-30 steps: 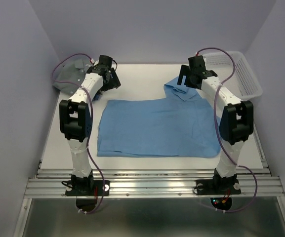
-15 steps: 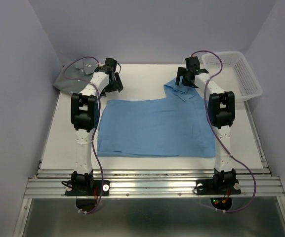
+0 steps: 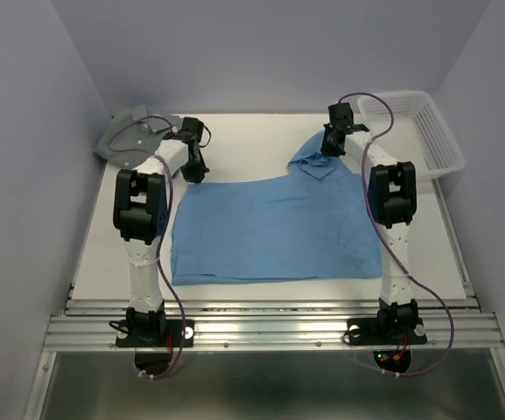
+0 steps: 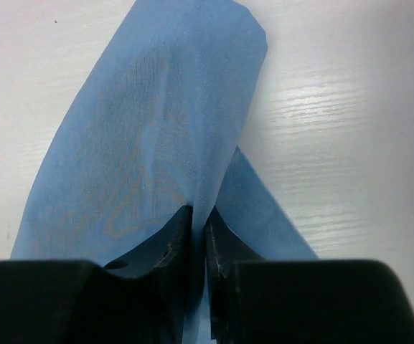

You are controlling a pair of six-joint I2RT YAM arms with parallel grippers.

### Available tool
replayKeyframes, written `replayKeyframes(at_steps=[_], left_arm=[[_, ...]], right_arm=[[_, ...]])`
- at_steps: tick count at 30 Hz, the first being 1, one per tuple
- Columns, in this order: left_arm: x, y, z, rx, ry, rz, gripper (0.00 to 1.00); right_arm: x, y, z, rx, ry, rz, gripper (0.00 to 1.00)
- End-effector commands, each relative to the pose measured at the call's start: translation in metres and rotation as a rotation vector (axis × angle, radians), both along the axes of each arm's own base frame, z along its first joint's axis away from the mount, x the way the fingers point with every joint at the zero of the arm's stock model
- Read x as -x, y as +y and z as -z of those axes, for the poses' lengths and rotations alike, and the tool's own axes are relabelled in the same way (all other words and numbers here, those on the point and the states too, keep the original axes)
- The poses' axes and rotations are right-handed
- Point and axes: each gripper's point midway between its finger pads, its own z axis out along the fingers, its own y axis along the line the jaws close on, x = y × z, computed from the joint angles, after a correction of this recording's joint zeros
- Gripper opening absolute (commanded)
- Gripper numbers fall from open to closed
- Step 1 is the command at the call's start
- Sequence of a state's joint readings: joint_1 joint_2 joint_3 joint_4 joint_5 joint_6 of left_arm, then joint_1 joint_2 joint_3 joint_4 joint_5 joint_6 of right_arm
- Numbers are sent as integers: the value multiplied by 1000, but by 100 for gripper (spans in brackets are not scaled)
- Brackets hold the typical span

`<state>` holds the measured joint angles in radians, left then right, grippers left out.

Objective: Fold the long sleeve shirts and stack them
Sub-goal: Fold the shirt

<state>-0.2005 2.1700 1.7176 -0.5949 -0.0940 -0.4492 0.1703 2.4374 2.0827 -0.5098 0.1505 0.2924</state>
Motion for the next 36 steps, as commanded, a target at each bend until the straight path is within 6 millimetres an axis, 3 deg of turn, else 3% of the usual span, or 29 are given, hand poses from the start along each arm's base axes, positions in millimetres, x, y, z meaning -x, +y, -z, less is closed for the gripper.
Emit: replayKeyframes(at_steps=[1,5,7,8,9,10,11,12,14,16,17,18,19,20,21,22,29,30,34,36], left_arm=[[-20,1,-74,28,-213,-4,0],[-20,1,-101,43,-276,0,0],[-17,0,-106,45,-285,4,0],[-16,-1,-108,46,-291,5,0],[-15,-1,-109,47,-292,7,0],[-10,0,-104,44,-282,5,0],[-9,-1,-106,47,-289,7,0],[-7,-1,-103,49,-289,7,0],[-6,-2,-97,48,-275,13,0],[-10,1,-99,33,-264,3,0],[-6,3,-86,19,-209,-8,4],[-8,6,-85,3,-203,-20,14],[-10,6,-82,0,-194,-22,24],[-12,6,-80,1,-185,-24,31],[-13,3,-79,11,-183,-18,48],[-14,1,-76,16,-180,-14,58],[-2,7,-47,-14,-102,-33,70],[0,8,-43,-21,-92,-39,74],[3,13,-23,-46,-50,-63,74],[0,13,-12,-47,-36,-78,74]], right_arm=[[-7,1,-56,-20,-114,10,18],[-7,-4,-109,-1,-209,3,18],[-1,-6,-135,5,-246,-5,13],[1,-5,-130,10,-235,-16,12],[7,-5,-151,7,-270,-26,10],[16,-5,-144,4,-250,-38,7],[22,-5,-149,0,-259,-47,7],[29,-4,-174,-12,-309,-61,7],[45,-5,-167,-11,-289,-75,7],[59,-3,-181,-20,-303,-106,6],[66,-3,-181,-22,-298,-114,4],[76,-1,-172,-29,-273,-128,4],[82,0,-175,-38,-276,-143,3],[92,0,-190,-42,-302,-154,1],[103,0,-182,-49,-280,-160,1],[114,-2,-200,-51,-315,-159,1],[167,-27,-201,-2,-304,-77,1],[170,-28,-200,-4,-300,-75,1],[185,-23,-196,-40,-295,-94,1],[197,-15,-185,-86,-271,-123,1]])
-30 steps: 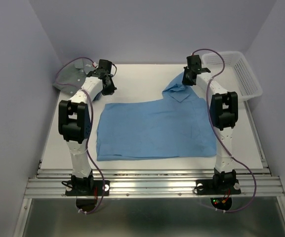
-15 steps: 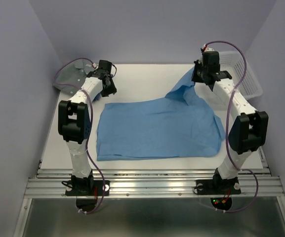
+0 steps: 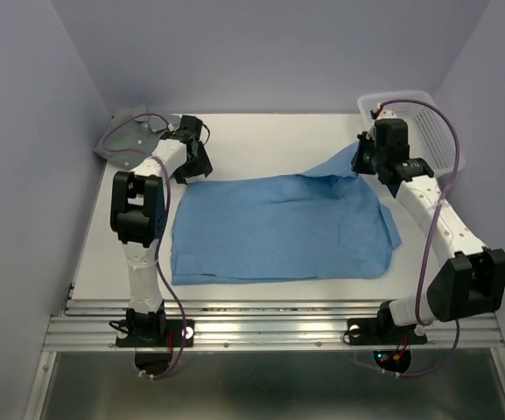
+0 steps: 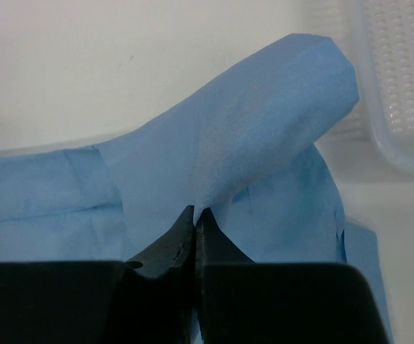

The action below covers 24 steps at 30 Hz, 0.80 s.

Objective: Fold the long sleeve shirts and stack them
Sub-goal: Fold the shirt

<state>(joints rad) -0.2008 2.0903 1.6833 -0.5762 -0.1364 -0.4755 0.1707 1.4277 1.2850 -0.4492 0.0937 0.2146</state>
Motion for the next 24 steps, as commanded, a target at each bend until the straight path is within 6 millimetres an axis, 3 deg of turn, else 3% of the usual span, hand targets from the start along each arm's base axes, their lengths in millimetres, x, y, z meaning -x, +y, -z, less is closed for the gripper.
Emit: replayKeyframes(at_steps=[1,2,3,5,6,7,8,12,13,16,18,20,21,24], left_arm=[[-2,7,16,-29,34,-43,74],[-5,6,22,-26,38,-49,73],[-7,2,23,-8,36,-38,65],[-9,-2,28,6,41,-28,48],[-9,-5,29,17,47,-21,35],[-9,-4,29,19,46,-22,5],[-9,-5,28,19,44,-21,0],[-15,-3,12,8,-7,-22,0],[-23,-3,1,12,-37,-21,0],[-40,-5,-23,10,-84,-24,0],[-44,-4,-30,5,-87,-32,0],[-49,-6,-40,9,-104,-32,0],[-48,-6,-44,13,-107,-37,0],[-40,-3,-54,17,-126,-49,0]], right_arm=[[17,13,6,-73,6,-50,1],[21,15,11,-86,12,-56,1],[32,21,29,-116,57,-79,1],[42,21,36,-126,66,-78,1],[45,20,39,-123,76,-73,1],[48,16,39,-114,75,-57,1],[50,14,39,-109,77,-51,1],[46,0,22,-67,31,18,2],[39,-8,10,-39,-4,50,2],[17,-19,-3,29,-31,90,1],[-6,-21,-43,36,-118,119,1],[-26,-17,-60,45,-159,100,1],[-35,-10,-83,31,-206,64,1],[-32,-2,-103,11,-225,13,1]])
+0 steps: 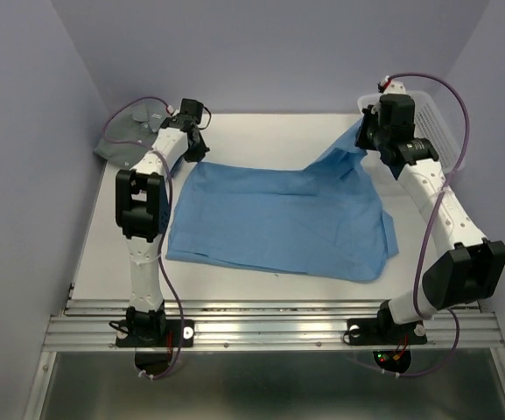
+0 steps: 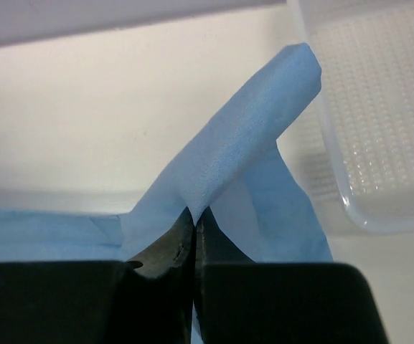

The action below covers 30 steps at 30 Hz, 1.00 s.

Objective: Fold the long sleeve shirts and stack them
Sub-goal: Fold the shirt

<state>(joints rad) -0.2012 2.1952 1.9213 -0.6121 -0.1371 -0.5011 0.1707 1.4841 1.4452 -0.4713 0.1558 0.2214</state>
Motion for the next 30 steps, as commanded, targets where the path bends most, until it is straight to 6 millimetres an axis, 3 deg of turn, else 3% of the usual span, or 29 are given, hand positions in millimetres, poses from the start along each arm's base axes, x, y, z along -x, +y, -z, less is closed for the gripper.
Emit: replayKeyframes(at_steps=[1,3,4,5,6,8,10,11,12,18,24,26,27,28,30], left_arm=[[13,7,-30,-8,-36,-30,0],[28,9,-30,6,-46,-39,0],[33,8,-32,17,-55,-43,0],[48,10,-15,11,-18,-43,0],[52,9,-22,22,-43,-43,0],[70,12,-12,24,-12,-57,0],[81,12,-6,21,0,-61,0],[92,14,4,15,27,-66,0],[98,13,2,14,22,-68,0],[131,7,8,38,48,-77,0],[158,10,24,40,108,-91,0],[160,10,27,42,117,-87,7],[161,10,27,43,119,-88,14],[161,10,26,40,121,-88,27],[161,13,25,27,129,-91,38]], right_arm=[[-1,8,-57,-4,-128,-63,1],[18,5,-57,-15,-122,-58,2],[28,4,-37,-26,-75,-51,2],[38,3,-30,-35,-56,-43,2],[54,1,-29,-51,-40,-38,3],[78,11,-1,-107,53,-77,3],[103,20,6,-172,90,-110,3],[116,26,20,-200,144,-133,4],[133,25,31,-211,206,-124,3],[208,8,38,-240,403,1,4],[266,43,46,-434,580,-109,5],[281,44,64,-465,653,-79,6],[287,42,71,-464,679,-58,6],[292,40,86,-454,720,-35,7],[291,38,97,-446,738,-16,10]])
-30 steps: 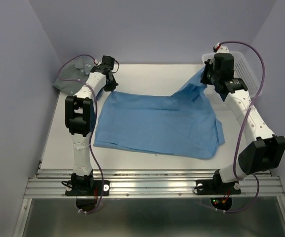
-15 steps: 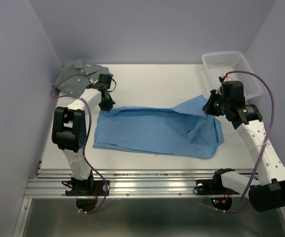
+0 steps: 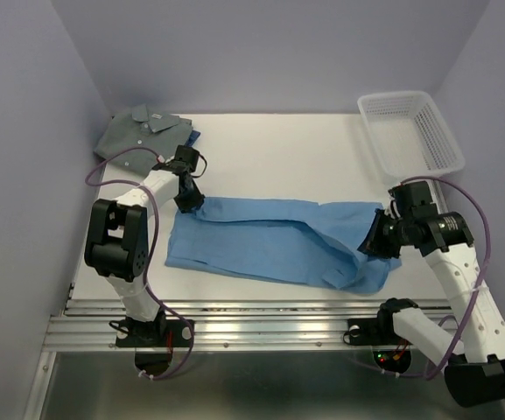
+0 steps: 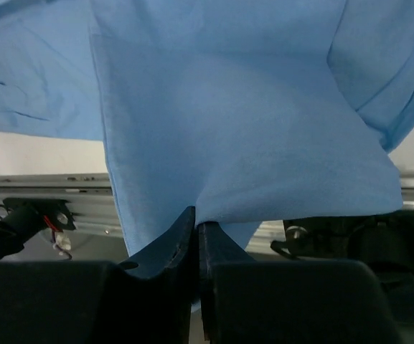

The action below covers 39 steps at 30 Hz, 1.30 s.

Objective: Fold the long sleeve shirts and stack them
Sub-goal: Fold the shirt

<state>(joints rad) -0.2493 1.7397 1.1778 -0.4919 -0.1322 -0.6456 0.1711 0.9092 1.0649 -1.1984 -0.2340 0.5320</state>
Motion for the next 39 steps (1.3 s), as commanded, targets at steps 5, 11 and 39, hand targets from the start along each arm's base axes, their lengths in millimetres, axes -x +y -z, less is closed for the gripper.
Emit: replayKeyframes(at_steps=[5,11,39], left_arm=[[5,19,-32,-79,-17,-51,64],[-1,30,-74,-126,-83,-104,99],[-23,-27,12,96,-5,64,99]], right_arm=[[12,6,54,-32,179,51,42],[1,1,44,16,156,26,100],[-187,-15,142,260,33,102,100]])
